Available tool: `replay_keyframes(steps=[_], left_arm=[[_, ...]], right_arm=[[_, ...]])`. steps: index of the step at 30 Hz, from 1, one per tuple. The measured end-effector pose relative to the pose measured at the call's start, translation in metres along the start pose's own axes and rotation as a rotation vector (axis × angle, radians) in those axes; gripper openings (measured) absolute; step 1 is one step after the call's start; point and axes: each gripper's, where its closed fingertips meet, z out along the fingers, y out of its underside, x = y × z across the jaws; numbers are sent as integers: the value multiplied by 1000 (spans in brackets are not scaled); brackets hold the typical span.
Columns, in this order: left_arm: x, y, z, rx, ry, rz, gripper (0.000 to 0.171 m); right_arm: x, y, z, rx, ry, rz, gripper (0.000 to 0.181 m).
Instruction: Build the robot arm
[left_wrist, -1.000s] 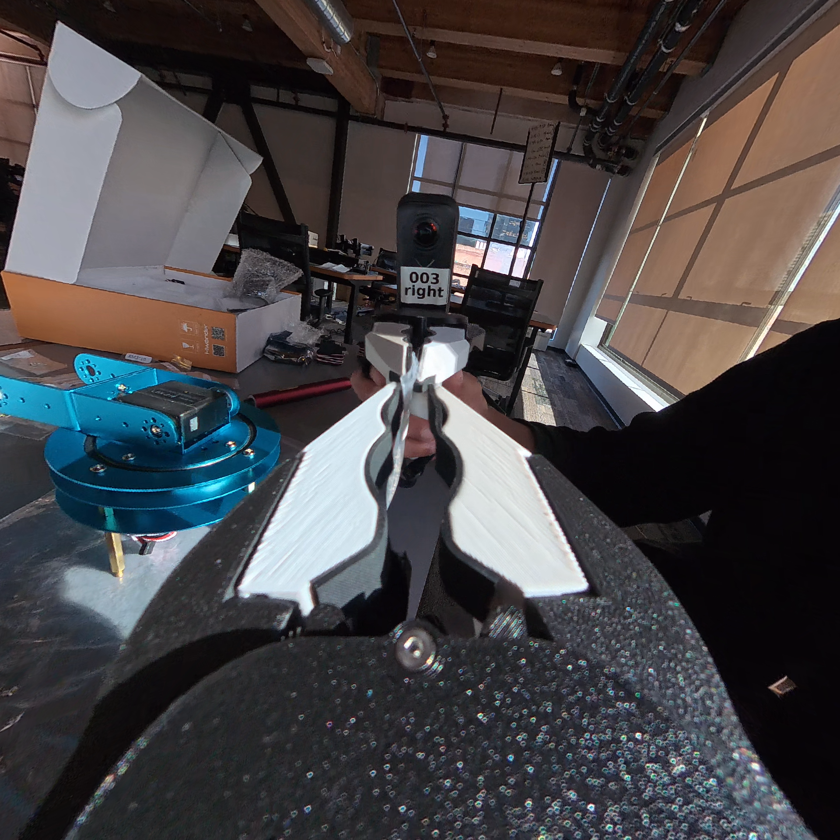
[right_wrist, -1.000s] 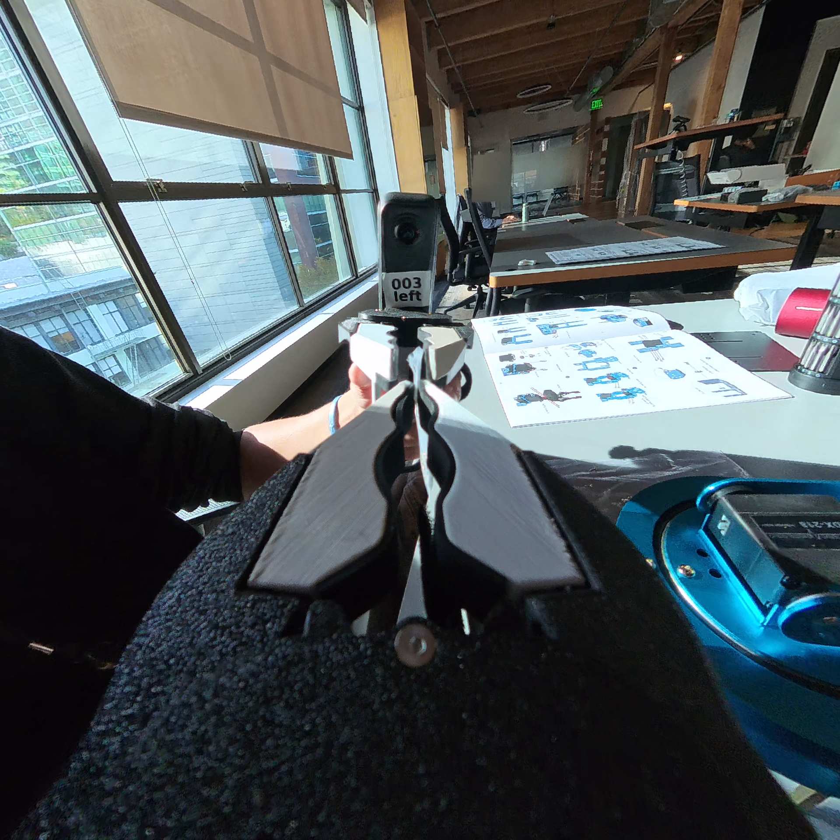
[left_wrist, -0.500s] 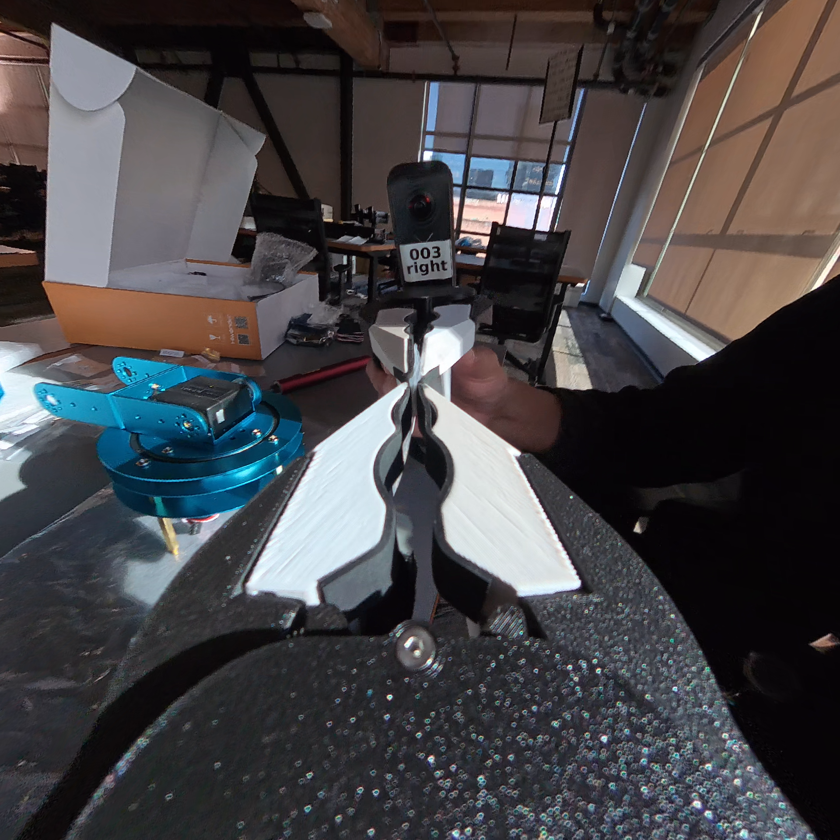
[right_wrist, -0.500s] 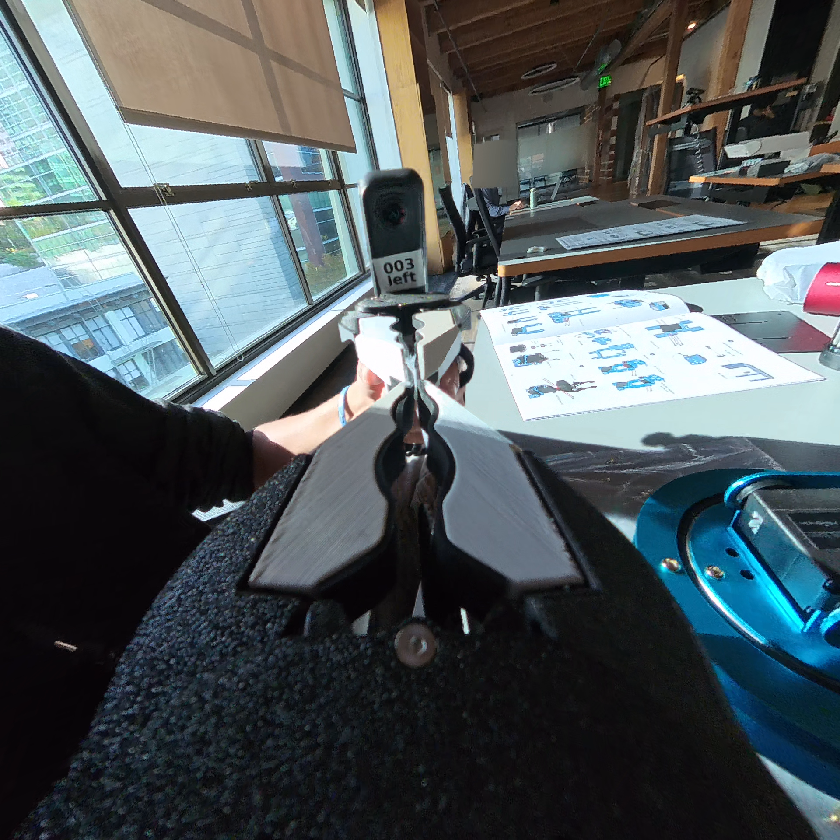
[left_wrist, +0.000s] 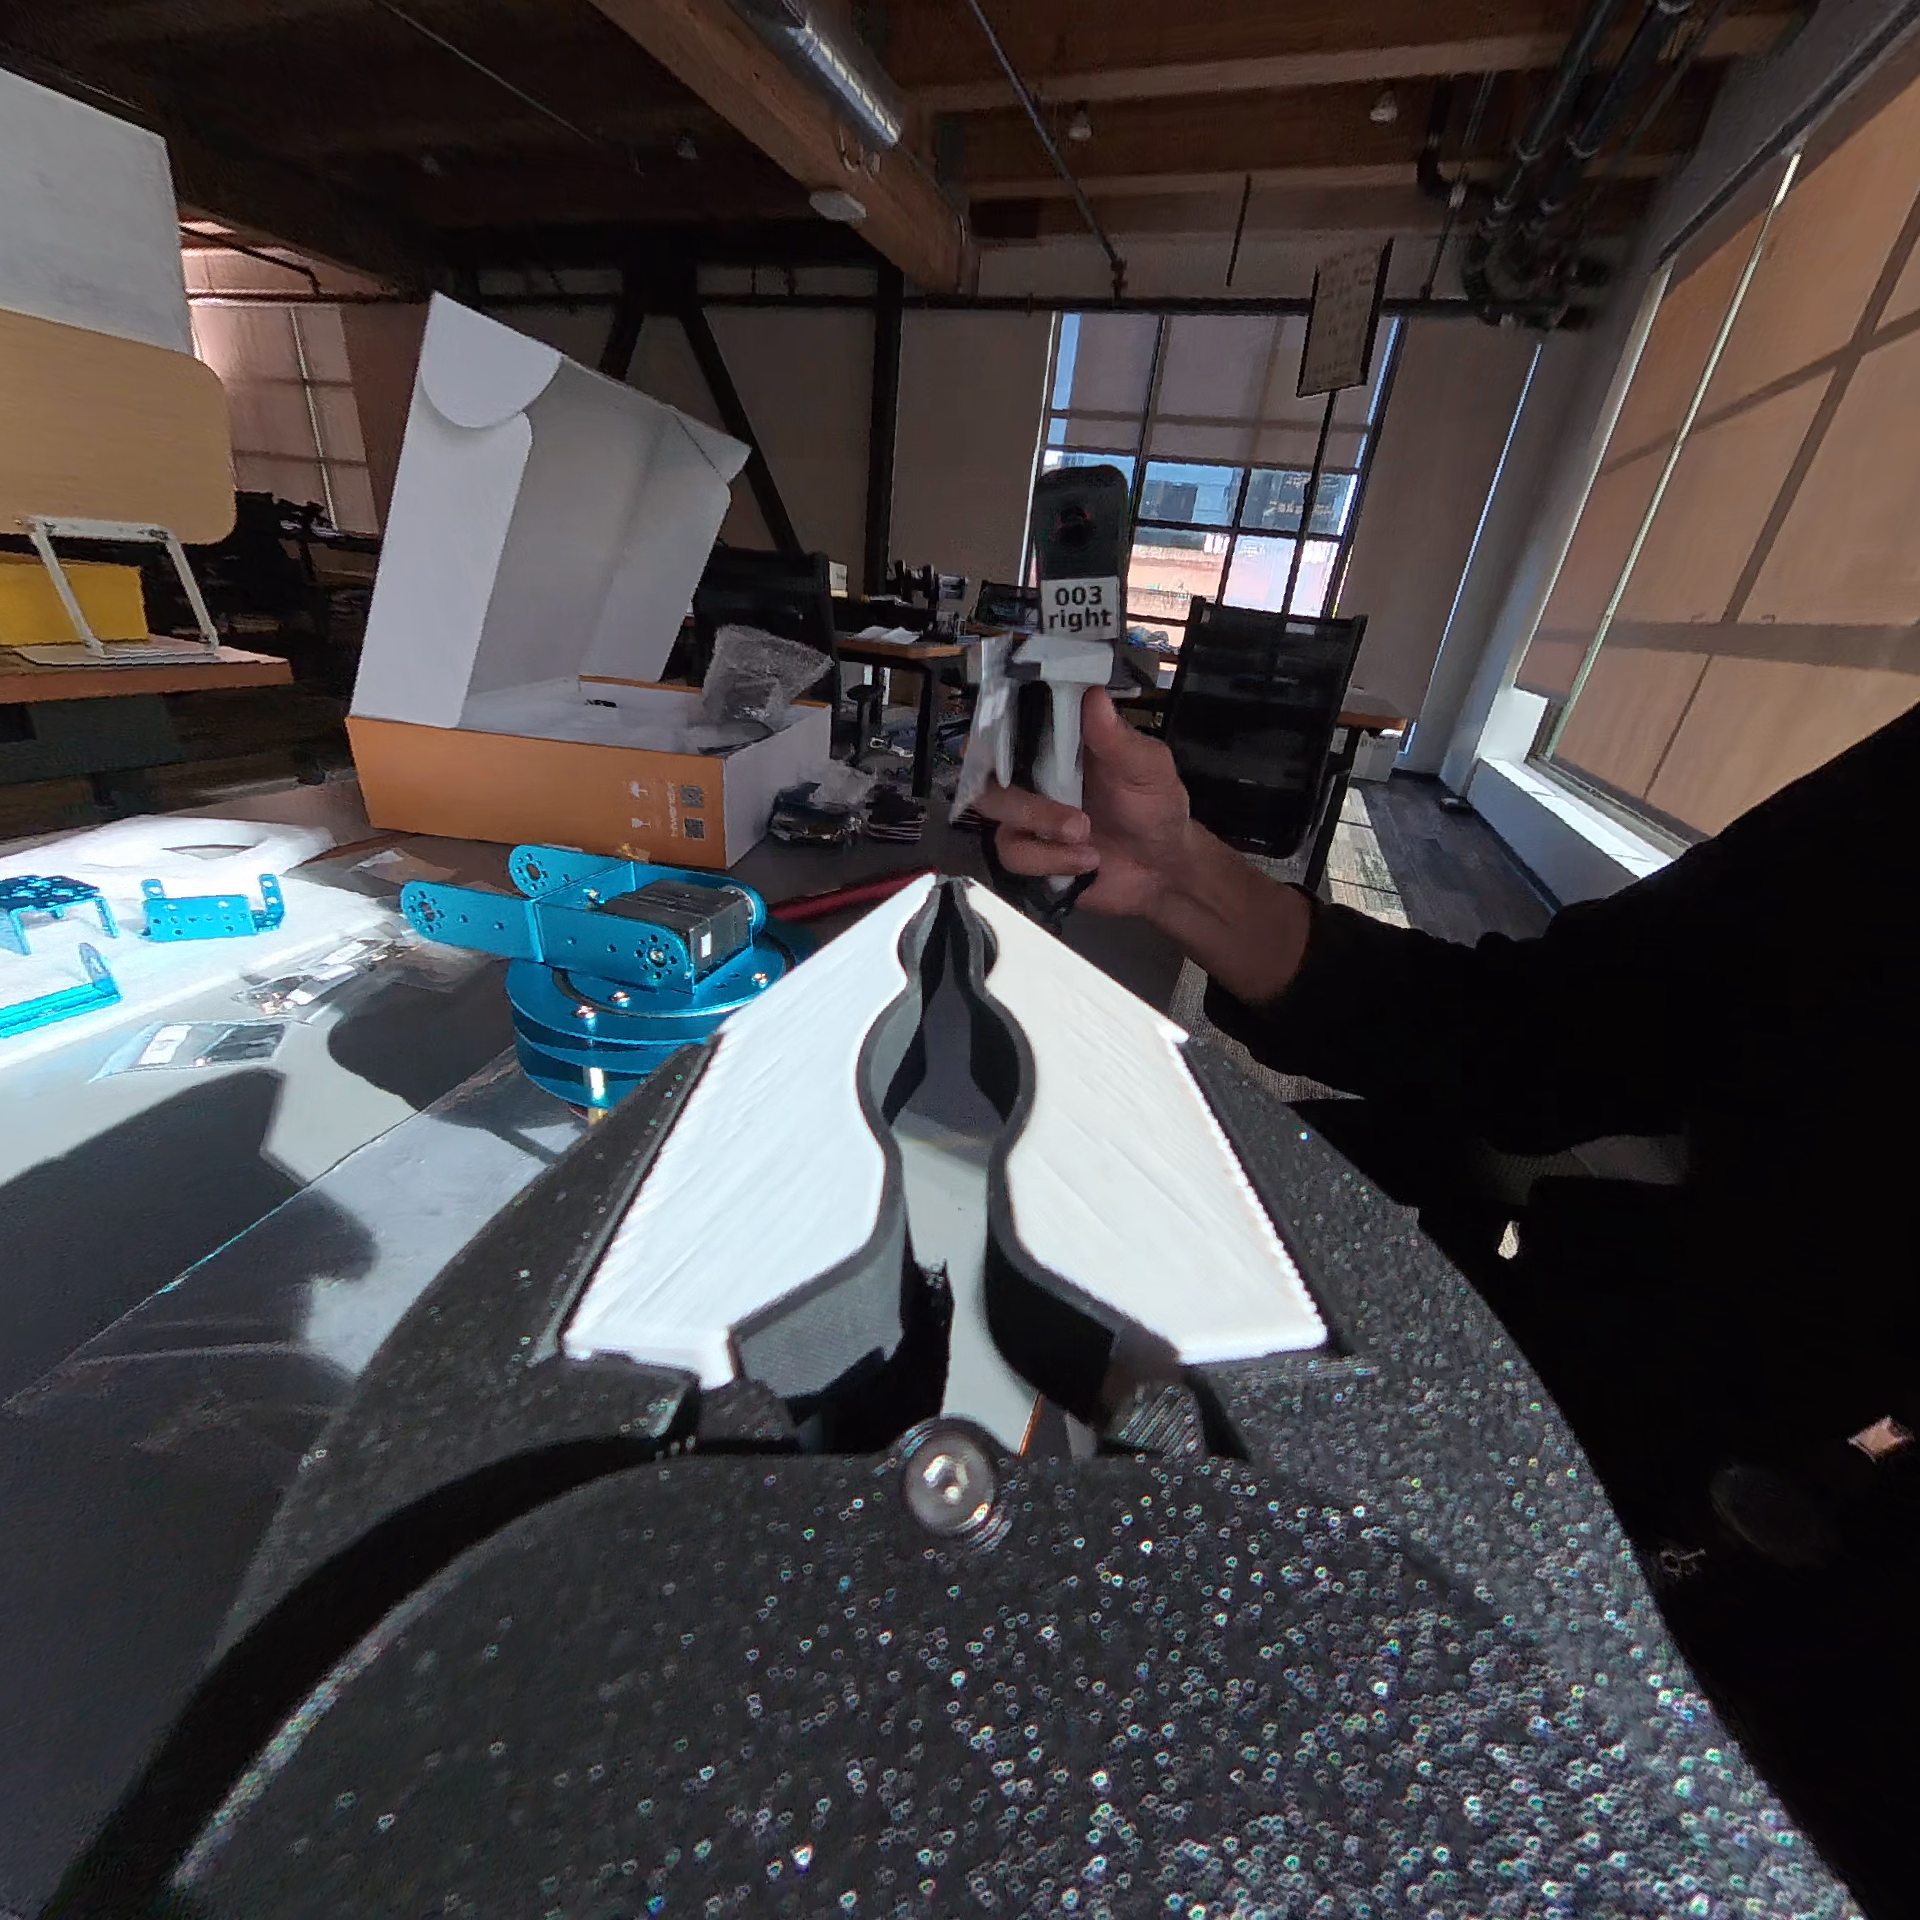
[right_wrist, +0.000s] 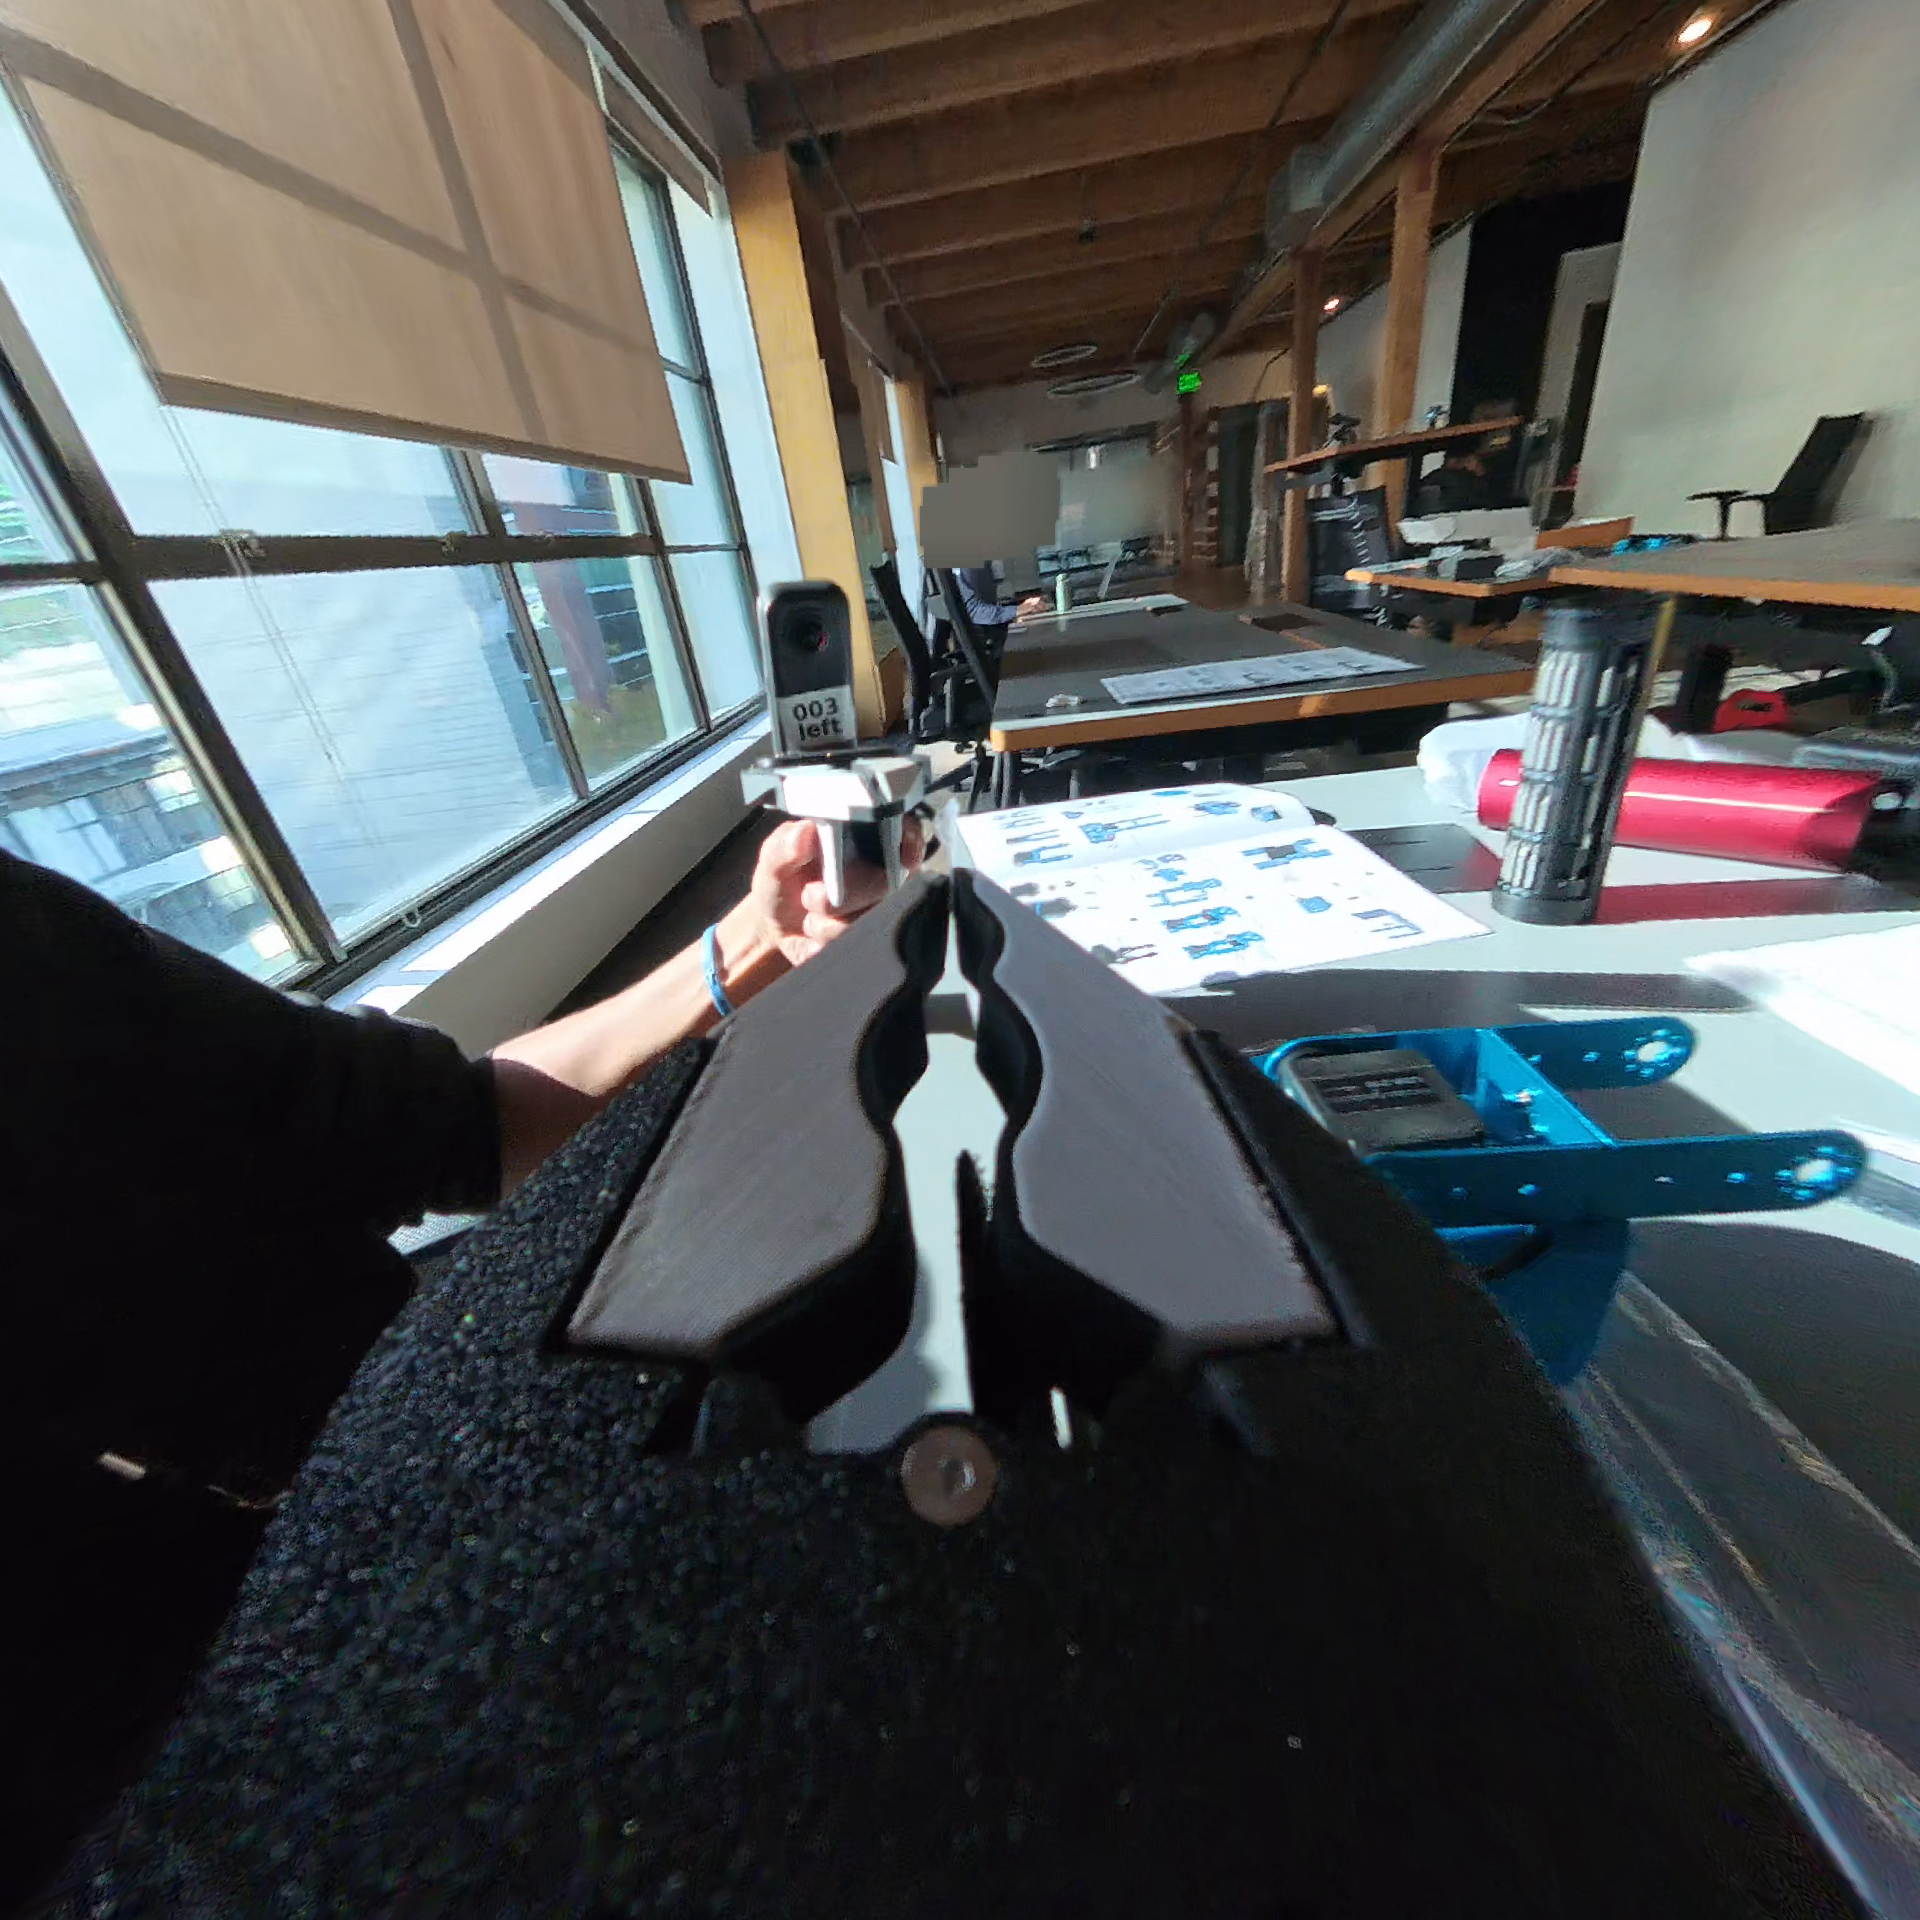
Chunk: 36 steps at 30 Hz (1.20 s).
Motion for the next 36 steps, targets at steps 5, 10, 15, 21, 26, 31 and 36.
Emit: replay_keyframes(steps=[5, 10, 15, 21, 26, 31, 36], left_arm=[[-23, 21, 10, -133, -169, -6, 0], [-51, 38, 8, -283, -350, -8, 11], [-54, 41, 14, -298, -335, 11, 11], [-60, 48, 14, -293, -299, -44, 11], [-92, 77, -7, -430, -447, -53, 18], [-105, 111, -36, -652, -606, -27, 40], [-95, 134, -33, -749, -571, -86, 53]], right_arm=[[68, -55, -64, 17, 388, -86, 0], [213, -15, -114, -492, 797, -29, 0], [298, 58, -84, -833, 712, 217, 0], [366, 88, -121, -1114, 886, 175, 1], [356, 85, -128, -1109, 920, 56, 47], [242, 51, -86, -769, 617, -102, 41], [183, 106, -81, -827, 340, 43, 61]])
